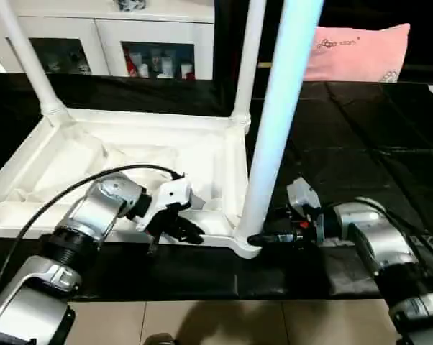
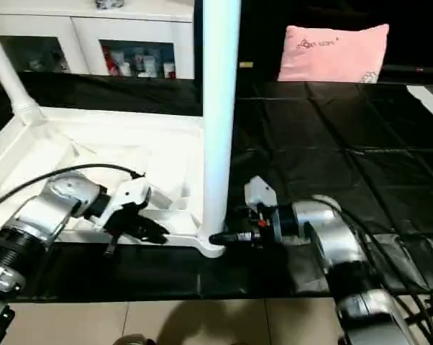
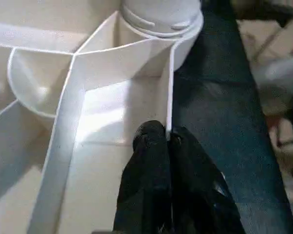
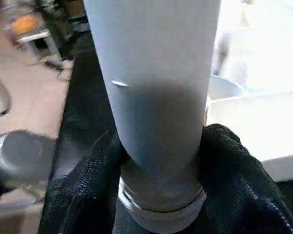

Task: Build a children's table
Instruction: Rotate leg to tighten

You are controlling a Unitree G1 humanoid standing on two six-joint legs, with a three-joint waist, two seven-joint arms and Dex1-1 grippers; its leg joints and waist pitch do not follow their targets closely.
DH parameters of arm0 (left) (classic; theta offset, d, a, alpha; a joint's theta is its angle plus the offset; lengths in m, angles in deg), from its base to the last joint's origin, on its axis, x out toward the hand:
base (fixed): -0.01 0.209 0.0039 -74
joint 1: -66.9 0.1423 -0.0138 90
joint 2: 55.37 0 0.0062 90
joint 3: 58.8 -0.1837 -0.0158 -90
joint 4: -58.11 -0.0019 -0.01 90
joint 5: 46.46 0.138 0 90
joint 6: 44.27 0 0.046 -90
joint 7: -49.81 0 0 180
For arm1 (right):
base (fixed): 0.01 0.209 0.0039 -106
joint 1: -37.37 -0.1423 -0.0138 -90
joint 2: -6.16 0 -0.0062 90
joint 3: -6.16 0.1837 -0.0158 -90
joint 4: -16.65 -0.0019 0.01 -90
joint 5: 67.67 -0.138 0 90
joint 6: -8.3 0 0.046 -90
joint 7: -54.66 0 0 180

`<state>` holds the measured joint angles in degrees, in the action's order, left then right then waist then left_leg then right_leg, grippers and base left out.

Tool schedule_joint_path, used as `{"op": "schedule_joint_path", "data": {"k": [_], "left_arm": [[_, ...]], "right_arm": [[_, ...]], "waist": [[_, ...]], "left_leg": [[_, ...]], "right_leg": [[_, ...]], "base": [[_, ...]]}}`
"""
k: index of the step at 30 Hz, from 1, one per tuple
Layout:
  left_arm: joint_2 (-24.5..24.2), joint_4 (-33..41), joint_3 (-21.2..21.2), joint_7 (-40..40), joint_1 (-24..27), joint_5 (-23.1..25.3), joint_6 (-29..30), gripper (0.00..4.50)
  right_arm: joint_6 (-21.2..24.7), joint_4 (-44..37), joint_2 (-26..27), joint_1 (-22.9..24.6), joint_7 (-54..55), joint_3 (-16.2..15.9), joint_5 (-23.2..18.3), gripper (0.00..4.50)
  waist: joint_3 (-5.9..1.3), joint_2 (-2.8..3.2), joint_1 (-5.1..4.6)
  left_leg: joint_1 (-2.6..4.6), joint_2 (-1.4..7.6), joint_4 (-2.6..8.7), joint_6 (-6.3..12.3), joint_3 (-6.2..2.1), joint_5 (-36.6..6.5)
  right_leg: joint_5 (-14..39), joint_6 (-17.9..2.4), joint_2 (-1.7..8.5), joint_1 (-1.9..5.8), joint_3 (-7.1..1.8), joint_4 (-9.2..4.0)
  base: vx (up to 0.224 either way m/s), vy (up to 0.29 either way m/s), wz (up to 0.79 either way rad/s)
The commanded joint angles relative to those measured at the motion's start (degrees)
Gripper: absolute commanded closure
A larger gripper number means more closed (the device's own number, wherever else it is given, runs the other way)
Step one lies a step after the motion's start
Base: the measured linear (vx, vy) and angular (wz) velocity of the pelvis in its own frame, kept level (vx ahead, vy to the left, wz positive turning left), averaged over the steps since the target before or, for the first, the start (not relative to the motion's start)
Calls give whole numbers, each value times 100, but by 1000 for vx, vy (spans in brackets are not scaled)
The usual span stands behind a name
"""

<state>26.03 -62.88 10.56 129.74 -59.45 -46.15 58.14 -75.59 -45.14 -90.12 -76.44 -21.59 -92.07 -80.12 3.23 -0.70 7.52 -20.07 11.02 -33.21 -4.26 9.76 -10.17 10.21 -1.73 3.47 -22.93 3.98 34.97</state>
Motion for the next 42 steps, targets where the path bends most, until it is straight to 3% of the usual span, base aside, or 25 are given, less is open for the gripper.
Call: {"op": "schedule_joint_path", "data": {"k": [1, 5, 7, 8, 9, 10, 11, 12, 13, 14, 15, 16, 17, 18, 19, 20, 21, 22, 24, 25, 28, 32, 38, 40, 42], "left_arm": [[392, -5, -21, -467, -28, -27, 176, 450], [1059, -203, 237, -1569, -151, -19, 700, 450], [1352, -303, 314, -2017, -226, 11, 869, 450], [1539, -387, 378, -2316, -296, 26, 931, 450], [1629, -436, 419, -2470, -336, 28, 951, 450], [1747, -504, 478, -2681, -393, 30, 974, 450], [1955, -627, 614, -3006, -533, -5, 1029, 450], [2024, -672, 661, -3118, -585, -17, 1041, 450], [2104, -736, 719, -3256, -657, -32, 1041, 450], [2180, -809, 778, -3392, -739, -27, 1033, 450], [2235, -853, 830, -3484, -786, 5, 1038, 450], [2246, -872, 837, -3513, -814, 44, 1032, 450], [2266, -896, 846, -3565, -847, 91, 1037, 450], [2234, -907, 809, -3552, -860, 151, 1009, 450], [2177, -912, 759, -3525, -856, 215, 977, 450], [2102, -916, 704, -3476, -838, 277, 938, 450], [2057, -934, 675, -3450, -829, 322, 912, 450], [1993, -963, 638, -3418, -811, 380, 876, 450], [1884, -1007, 584, -3369, -773, 453, 814, 450], [1771, -1038, 548, -3320, -728, 509, 757, 450], [1583, -1042, 534, -3189, -657, 555, 708, 450], [1247, -1053, 446, -2801, -563, 659, 398, 450], [814, -1077, 252, -1998, -474, 644, 20, 450], [585, -1055, 121, -1436, -423, 593, -520, 450], [530, -1036, 94, -1255, -401, 554, -661, 450]], "right_arm": [[252, -15, 302, 92, 258, -197, -7, 243], [445, 362, 1098, 54, 1960, -86, 369, 243], [613, 652, 1544, -105, 2813, 44, 453, 243], [775, 860, 1818, -259, 3296, 154, 429, 243], [835, 961, 1940, -337, 3501, 210, 407, 243], [904, 1097, 2098, -444, 3761, 283, 374, 244], [940, 1319, 2321, -667, 4138, 380, 368, 244], [938, 1401, 2392, -751, 4270, 405, 378, 244], [907, 1507, 2465, -864, 4424, 413, 420, 244], [882, 1617, 2541, -999, 4581, 428, 474, 244], [866, 1685, 2600, -1079, 4697, 463, 540, 244], [888, 1734, 2634, -1146, 4760, 518, 543, 244], [914, 1810, 2685, -1231, 4865, 602, 552, 244], [837, 1818, 2673, -1258, 4827, 584, 608, 244], [732, 1814, 2640, -1253, 4789, 552, 667, 244], [655, 1774, 2584, -1211, 4728, 529, 700, 188], [594, 1765, 2546, -1189, 4697, 521, 722, 174], [529, 1757, 2485, -1151, 4674, 531, 735, 172], [453, 1732, 2364, -1065, 4638, 552, 742, 166], [330, 1651, 2210, -932, 4526, 562, 756, 153], [182, 1424, 1940, -691, 4274, 662, 707, 125], [45, 943, 1461, -349, 3595, 783, 512, 82], [-182, 511, 782, -180, 2648, 862, 303, 33], [-157, 297, 413, -148, 2042, 846, 187, 12], [-136, 206, 310, -131, 1840, 821, 145, 4]], "waist": [[-323, -12, -63], [-283, -15, -190], [-258, -16, -271], [-225, -21, -402], [-215, 8, -454], [-227, 69, -539], [-233, 91, -597], [-229, 197, -698], [-234, 246, -739], [-241, 363, -676], [-184, 277, -602], [-215, 5, -560], [-199, -40, -552], [-208, -179, -483], [-313, -92, -351], [-321, -42, -299], [-344, 24, -337], [-356, 31, -346], [-346, 19, -363], [-340, 39, -378], [-347, 59, -373], [-361, 86, -353], [-382, 81, -359], [-383, 80, -352], [-379, 73, -342]], "left_leg": [[36, 204, 360, 209, -25, -1334], [57, 172, 380, 73, -70, -1689], [112, 142, 360, -20, -96, -1958], [116, 110, 370, -82, -163, -2345], [153, 100, 353, -87, -163, -2509], [255, 101, 316, -73, -196, -2798], [297, 118, 315, -52, -223, -3013], [230, 215, 425, -60, -320, -3468], [153, 317, 542, -80, -394, -3831], [-70, 580, 908, -157, -476, -4660], [-26, 597, 1129, -179, -331, -5094], [375, 223, 656, -214, -174, -4455], [559, 26, 276, -219, -141, -3830], [316, -130, -82, 39, -104, -2093], [-49, 13, 190, 149, -176, -1059], [-96, 61, 294, 172, -182, -886], [-66, 166, 397, 83, -215, -916], [-21, 188, 418, 66, -180, -1101], [1, 192, 425, 90, -155, -1374], [-24, 193, 435, 116, -153, -1535], [-15, 202, 433, 156, -148, -1610], [-36, 210, 430, 257, -142, -1469], [-65, 206, 390, 417, -116, -1144], [-69, 202, 383, 459, -116, -1120], [-71, 208, 381, 484, -110, -1077]], "right_leg": [[2228, -915, 459, 264, -264, -548], [3205, -560, 470, 226, -226, -666], [3748, -408, 494, 176, -179, -746], [4247, -161, 487, 205, -63, -826], [4380, -91, 475, 169, -22, -870], [4393, -42, 491, 153, 107, -979], [4287, -7, 473, 167, 222, -1043], [3800, 21, 442, 315, 383, -984], [3366, -19, 446, 444, 431, -878], [1898, -282, 389, 731, 285, -116], [1016, -409, 292, 568, 156, 170], [2595, -438, 452, 168, -57, -450], [4021, -343, 653, -75, 5, -859], [5481, 134, 873, 94, -4, -1052], [4884, 199, 897, 422, -136, -848], [4370, 123, 799, 398, -128, -816], [3223, -198, 641, 355, -69, -689], [2450, -483, 567, 331, -60, -617], [2290, -675, 546, 305, -63, -595], [2256, -777, 555, 330, -61, -594], [2100, -826, 559, 337, -75, -591], [1697, -953, 562, 378, -83, -553], [1252, -1121, 554, 416, -83, -518], [1226, -1169, 552, 428, -75, -519], [1188, -1179, 552, 432, -77, -506]], "base": [[0, 0, 0], [0, 0, 0], [0, 0, 0], [0, 0, 0], [0, 0, 0], [-58, 43, -11], [-58, 43, -11], [-33, 59, -12], [-37, 59, -18], [-37, 59, -18], [-75, 27, -4], [0, 0, 0], [0, 0, 0], [62, -74, -4], [65, -38, -24], [65, -38, -24], [69, -33, -14], [0, 0, 0], [0, 0, 0], [0, 0, 0], [0, 0, 0], [0, 0, 0], [0, 0, 0], [0, 0, 0], [0, 0, 0]]}}
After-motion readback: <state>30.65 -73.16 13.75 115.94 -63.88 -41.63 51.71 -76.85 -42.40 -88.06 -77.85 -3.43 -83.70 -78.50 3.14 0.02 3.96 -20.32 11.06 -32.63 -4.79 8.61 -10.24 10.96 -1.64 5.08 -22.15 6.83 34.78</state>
